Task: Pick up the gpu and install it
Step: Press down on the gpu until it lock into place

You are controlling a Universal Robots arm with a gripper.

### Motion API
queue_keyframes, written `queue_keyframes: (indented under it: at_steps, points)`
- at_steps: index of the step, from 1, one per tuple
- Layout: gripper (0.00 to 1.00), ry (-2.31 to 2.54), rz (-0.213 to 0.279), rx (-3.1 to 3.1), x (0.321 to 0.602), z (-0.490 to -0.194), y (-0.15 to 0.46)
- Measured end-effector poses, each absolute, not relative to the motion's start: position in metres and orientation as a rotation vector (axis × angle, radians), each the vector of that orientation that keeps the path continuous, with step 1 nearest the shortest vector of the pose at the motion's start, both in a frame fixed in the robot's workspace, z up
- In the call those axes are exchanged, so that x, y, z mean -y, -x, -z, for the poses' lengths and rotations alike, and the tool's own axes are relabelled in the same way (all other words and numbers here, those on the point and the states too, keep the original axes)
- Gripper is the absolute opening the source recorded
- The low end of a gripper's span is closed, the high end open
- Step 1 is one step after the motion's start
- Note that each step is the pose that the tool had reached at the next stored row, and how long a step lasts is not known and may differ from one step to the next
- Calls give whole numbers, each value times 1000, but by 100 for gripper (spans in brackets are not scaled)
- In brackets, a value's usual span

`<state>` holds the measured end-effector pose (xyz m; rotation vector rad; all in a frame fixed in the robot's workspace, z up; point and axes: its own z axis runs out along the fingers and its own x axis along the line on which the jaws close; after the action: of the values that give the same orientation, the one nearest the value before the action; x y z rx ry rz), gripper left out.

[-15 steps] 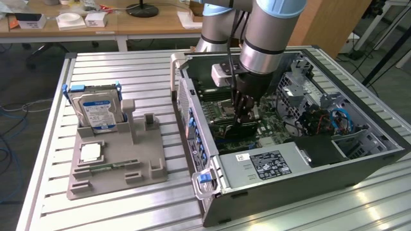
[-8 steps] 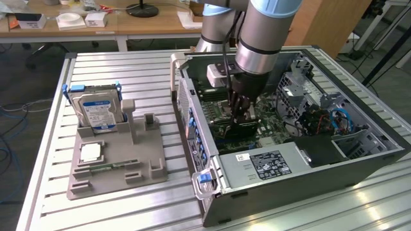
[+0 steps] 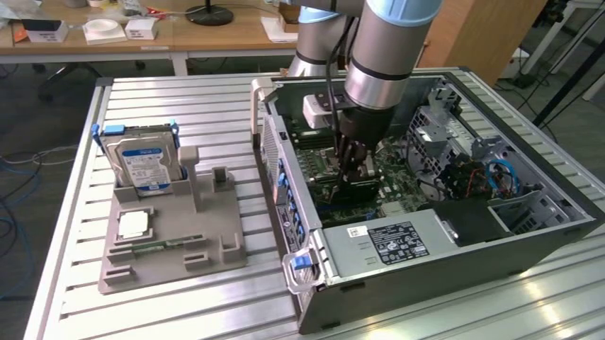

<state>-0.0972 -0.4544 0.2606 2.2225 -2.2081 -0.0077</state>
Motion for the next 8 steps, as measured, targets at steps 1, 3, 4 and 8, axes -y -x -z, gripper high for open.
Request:
queue_keyframes:
  at_steps: [1,3,4,8]
  points:
    - [11,-2223,8,2208,454,-260,97]
    - [11,-2223,9,2209,454,-261,97]
    - [11,-2224,10,2210,454,-262,97]
    - [11,-2223,9,2209,454,-273,98]
